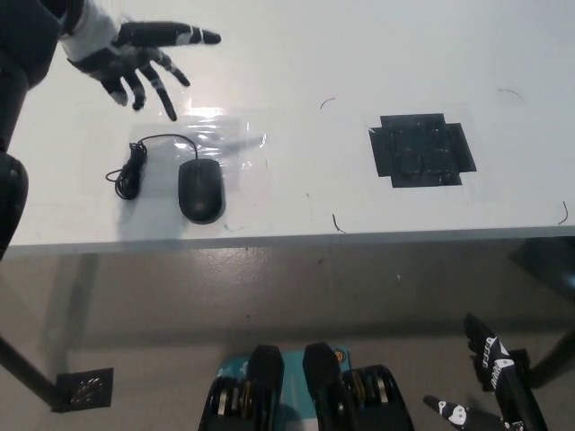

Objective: The robot uses left hand to click on the left button of the black mouse, which is placed on the left area of the table

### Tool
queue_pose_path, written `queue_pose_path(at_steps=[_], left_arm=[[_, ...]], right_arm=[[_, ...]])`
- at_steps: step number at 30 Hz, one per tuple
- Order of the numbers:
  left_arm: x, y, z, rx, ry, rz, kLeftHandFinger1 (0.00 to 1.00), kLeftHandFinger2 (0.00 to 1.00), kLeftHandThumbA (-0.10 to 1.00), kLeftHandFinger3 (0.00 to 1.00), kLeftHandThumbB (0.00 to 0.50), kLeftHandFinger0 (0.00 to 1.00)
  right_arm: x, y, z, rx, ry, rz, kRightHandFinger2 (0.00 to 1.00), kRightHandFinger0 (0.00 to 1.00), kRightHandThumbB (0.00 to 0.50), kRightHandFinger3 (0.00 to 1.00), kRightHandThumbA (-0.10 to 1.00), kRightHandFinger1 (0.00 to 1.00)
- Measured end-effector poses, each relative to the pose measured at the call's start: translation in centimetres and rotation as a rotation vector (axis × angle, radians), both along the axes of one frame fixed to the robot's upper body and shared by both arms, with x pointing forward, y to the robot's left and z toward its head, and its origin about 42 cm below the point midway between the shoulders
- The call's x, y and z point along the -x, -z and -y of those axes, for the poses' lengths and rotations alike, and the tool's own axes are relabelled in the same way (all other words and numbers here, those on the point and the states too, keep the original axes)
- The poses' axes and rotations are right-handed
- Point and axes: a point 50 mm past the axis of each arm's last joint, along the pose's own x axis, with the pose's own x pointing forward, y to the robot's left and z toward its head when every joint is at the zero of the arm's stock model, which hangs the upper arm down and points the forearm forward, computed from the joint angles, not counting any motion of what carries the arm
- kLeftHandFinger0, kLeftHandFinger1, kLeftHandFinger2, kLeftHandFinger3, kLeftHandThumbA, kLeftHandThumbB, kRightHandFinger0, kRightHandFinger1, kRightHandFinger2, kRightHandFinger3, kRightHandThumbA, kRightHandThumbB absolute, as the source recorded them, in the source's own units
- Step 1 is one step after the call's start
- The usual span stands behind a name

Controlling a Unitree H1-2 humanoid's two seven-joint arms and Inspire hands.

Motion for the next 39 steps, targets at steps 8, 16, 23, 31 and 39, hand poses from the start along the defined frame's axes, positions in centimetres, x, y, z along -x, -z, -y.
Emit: queue_pose_path(at_steps=[8,16,23,31,39], left_arm=[[0.2,3.4,-0.7,-0.092,0.015,-0.053,0.49,0.72,1.00,1.00,0.423,0.41],[0.3,5.7,-0.6,-0.149,0.081,-0.059,1.00,1.00,1.00,1.00,0.321,1.00],[0.6,9.0,1.0,-0.152,0.146,-0.066,1.00,1.00,1.00,1.00,0.350,1.00],[0.4,9.2,2.5,-0.173,0.191,-0.030,1.00,1.00,1.00,1.00,0.371,1.00],[0.4,9.4,2.7,-0.184,0.190,-0.020,1.00,0.92,1.00,1.00,0.375,1.00]], right_arm=[[0.0,-0.1,0.0,0.000,-0.002,0.003,1.00,0.96,0.194,1.00,1.00,1.00],[-0.1,-0.2,0.0,0.001,-0.002,0.003,1.00,0.97,0.206,1.00,1.00,1.00],[0.0,-0.2,0.1,0.002,-0.001,0.002,1.00,0.97,0.218,1.00,1.00,1.00],[-0.1,-0.4,0.2,0.007,-0.001,0.005,1.00,0.95,0.207,1.00,1.00,1.00],[-0.1,-0.5,0.6,0.017,-0.002,0.006,1.00,0.93,0.206,1.00,1.00,1.00]])
